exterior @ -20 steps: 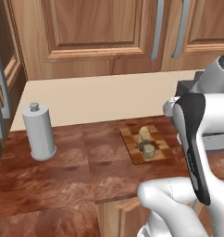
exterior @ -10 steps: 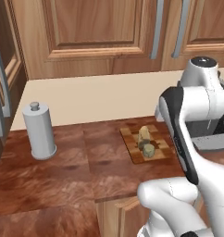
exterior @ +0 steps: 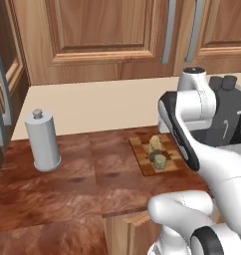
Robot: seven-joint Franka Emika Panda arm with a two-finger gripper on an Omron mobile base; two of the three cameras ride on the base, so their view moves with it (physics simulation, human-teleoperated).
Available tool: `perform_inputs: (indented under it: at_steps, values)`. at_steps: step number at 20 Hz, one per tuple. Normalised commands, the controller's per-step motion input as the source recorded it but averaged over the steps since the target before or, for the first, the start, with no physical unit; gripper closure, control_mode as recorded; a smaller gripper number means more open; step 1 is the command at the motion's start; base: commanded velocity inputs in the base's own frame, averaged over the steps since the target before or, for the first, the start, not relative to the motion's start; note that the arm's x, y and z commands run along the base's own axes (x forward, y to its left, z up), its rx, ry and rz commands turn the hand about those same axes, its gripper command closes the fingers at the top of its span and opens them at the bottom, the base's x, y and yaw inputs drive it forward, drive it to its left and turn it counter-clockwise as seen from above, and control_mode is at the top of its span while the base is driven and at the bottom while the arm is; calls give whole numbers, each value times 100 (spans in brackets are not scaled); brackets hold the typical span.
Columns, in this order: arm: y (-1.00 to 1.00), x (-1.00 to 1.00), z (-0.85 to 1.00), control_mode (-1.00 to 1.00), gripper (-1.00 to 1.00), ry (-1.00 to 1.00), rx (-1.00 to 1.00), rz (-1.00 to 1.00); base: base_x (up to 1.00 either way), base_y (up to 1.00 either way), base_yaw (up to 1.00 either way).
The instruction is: Retrieve the sausage and cheese from the fridge and place them on the cutting board on the counter.
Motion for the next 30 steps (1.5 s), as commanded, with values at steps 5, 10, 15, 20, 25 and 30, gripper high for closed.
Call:
perform_inputs:
  at_steps: [5,10,15,20,25,30]
  values:
    - [-30,83,-49,-100,100,9,6,0,0,0,0]
    - [-18,43,-57,-100,100,1,4,0,0,0,0]
    - [0,0,-69,-100,100,-4,0,0,0,0,0]
    - [-9,1,-36,-100,100,0,2,0,0,0,0]
    - [-26,20,-11,-100,100,0,11,0,0,0,0]
    - [-13,49,-12,-100,100,0,11,0,0,0,0]
